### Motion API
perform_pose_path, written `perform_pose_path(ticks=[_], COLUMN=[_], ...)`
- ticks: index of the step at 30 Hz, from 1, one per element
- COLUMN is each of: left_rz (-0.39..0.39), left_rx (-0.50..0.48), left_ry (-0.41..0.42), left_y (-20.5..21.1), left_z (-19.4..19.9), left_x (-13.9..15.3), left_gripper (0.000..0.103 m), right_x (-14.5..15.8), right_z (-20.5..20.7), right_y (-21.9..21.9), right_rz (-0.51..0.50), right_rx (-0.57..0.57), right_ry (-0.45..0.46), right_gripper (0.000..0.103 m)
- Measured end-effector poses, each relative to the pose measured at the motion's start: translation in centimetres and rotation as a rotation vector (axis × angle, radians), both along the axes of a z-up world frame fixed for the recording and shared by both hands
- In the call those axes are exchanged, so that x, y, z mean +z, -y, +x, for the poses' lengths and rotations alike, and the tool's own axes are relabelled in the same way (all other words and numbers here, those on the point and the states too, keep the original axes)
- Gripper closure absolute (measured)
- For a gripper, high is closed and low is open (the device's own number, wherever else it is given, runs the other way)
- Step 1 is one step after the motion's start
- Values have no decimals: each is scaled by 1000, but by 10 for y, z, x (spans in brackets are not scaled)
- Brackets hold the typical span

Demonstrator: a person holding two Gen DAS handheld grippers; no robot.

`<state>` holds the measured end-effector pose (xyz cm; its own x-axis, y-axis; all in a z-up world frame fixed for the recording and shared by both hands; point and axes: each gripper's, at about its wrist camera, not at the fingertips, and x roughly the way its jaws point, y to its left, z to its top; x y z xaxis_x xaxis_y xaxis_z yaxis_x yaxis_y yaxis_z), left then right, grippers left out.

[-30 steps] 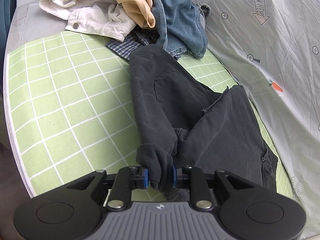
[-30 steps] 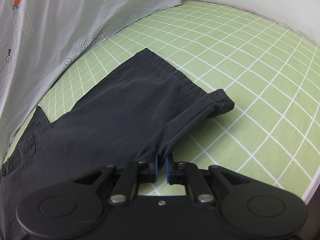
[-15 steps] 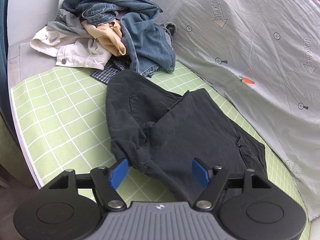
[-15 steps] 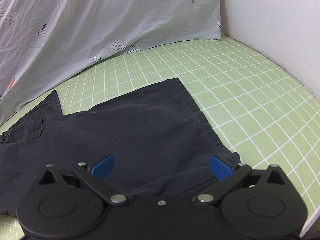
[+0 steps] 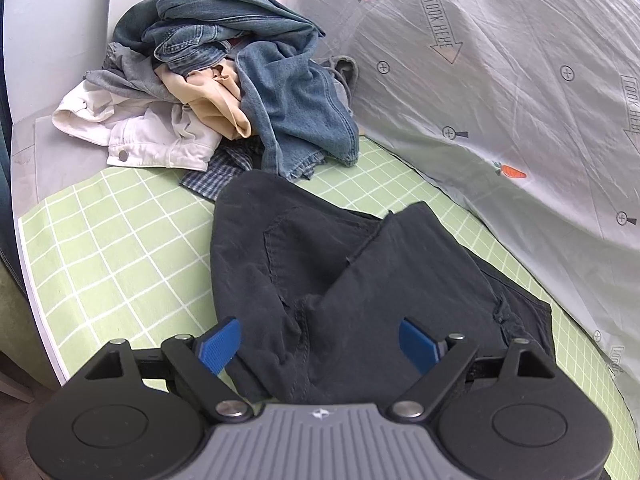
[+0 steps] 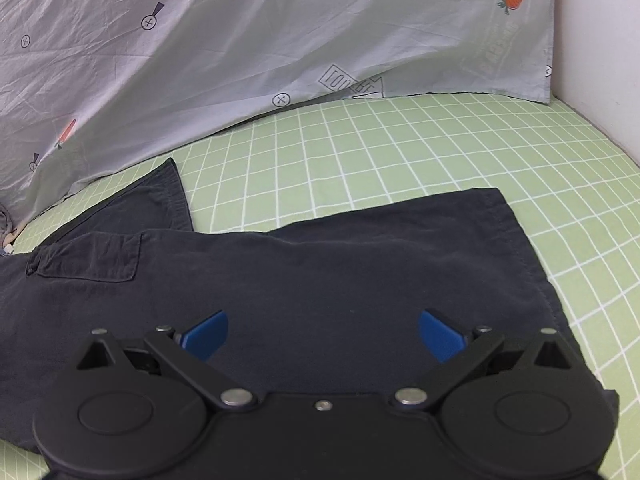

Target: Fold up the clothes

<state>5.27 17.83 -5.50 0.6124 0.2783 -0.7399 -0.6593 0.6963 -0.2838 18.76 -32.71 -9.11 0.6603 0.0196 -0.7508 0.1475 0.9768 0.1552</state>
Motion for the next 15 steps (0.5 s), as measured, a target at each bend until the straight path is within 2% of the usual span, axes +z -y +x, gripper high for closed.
perform_pose_path(ticks=[5,9,15], left_rz=[17,-32,-91], left_rx=[15,12,9], left_ry=[-56,-101,-176], left_y=[-51,-95,-139], left_z=[32,53,78], left_x=[-14,-36,-75], left_gripper=[16,16,16], right_x=[4,-2,-31], right_z=[59,112,175], right_y=[-47,-79,-128], right_rz=[-2,4,-9], right_rx=[68,130,214], right_ry=[9,-14,-99], right_gripper=[0,1,28])
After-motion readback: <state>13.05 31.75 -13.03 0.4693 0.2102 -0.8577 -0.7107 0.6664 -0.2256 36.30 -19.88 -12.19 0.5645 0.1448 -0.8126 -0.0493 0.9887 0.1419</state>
